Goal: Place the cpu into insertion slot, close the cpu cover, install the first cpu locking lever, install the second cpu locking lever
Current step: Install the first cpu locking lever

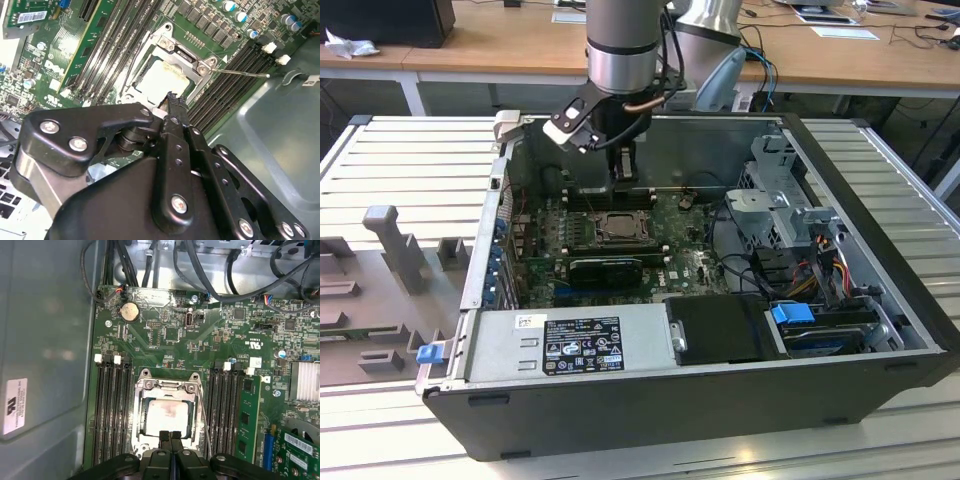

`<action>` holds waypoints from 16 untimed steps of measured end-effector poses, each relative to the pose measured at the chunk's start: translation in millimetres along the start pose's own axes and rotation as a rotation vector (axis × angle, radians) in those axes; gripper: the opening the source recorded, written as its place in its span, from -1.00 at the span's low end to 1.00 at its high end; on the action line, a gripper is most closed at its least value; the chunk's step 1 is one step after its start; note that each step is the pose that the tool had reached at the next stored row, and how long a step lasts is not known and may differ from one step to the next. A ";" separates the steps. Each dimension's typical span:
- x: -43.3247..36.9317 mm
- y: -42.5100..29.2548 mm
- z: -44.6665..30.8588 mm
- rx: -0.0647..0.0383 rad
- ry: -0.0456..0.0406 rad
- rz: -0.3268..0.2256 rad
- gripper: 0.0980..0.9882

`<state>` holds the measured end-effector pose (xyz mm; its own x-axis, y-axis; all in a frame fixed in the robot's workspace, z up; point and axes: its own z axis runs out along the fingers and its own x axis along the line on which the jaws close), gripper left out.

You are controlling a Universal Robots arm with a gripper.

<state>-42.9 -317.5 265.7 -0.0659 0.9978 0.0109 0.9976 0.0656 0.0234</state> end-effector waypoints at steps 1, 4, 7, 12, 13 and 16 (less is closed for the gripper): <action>0.1 0.2 -8.2 0.000 -0.0034 -0.001 -0.98; 0.1 0.2 -7.9 0.002 -0.0002 -0.157 -0.98; 0.1 0.1 -7.3 0.002 0.0015 -0.227 -0.98; 0.1 0.2 -6.6 0.003 0.0035 -0.311 -0.98; 0.1 0.2 -6.6 0.003 0.0037 -0.321 -0.98; 0.1 0.2 -6.6 0.003 0.0044 -0.352 -0.98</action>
<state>-42.9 -317.5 272.3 -0.4055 0.9141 0.0071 0.9139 0.4052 0.0232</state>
